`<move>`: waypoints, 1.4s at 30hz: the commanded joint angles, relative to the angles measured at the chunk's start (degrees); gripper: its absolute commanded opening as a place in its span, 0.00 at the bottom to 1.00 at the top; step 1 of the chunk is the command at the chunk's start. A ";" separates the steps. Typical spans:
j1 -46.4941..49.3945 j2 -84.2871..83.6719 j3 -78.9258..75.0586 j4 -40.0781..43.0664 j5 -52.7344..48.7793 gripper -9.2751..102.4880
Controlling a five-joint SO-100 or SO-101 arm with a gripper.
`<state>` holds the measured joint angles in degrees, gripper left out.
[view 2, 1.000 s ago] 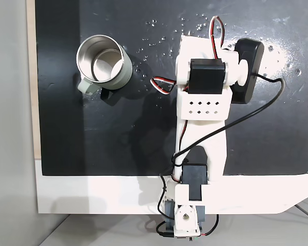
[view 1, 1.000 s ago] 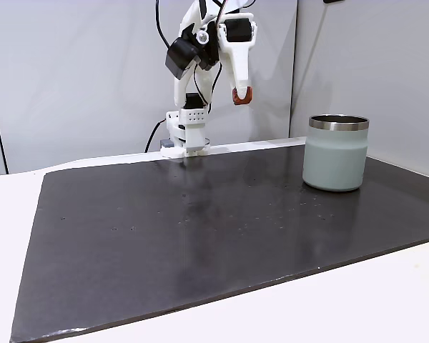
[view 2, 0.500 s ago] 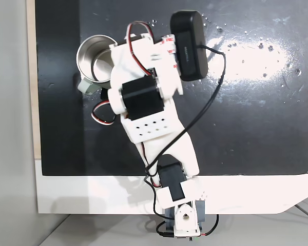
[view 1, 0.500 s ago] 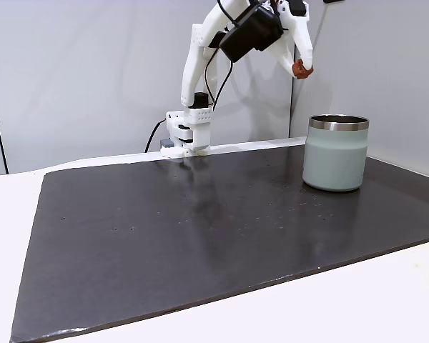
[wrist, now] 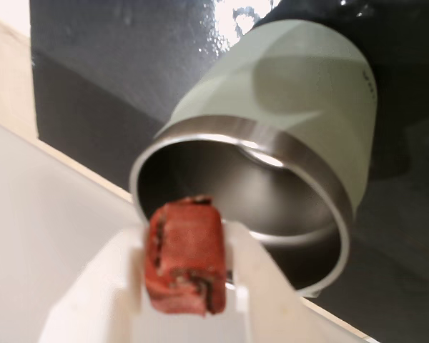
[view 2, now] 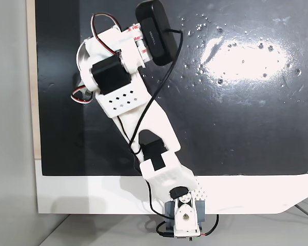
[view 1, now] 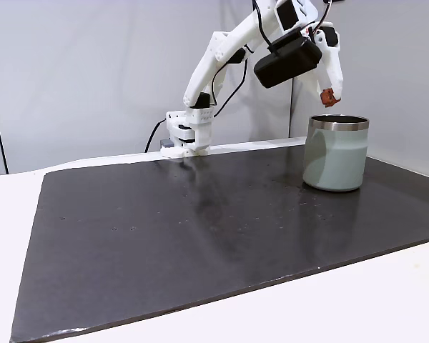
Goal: Grasp a cube and put it in the cup.
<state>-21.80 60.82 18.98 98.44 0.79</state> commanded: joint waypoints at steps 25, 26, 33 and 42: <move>-5.36 2.11 -3.25 -1.32 -2.99 0.30; -5.36 2.20 -2.99 -1.32 -2.99 0.30; -5.80 3.08 -2.11 -1.32 -3.43 0.29; -5.80 2.90 -1.49 -1.14 -3.43 0.29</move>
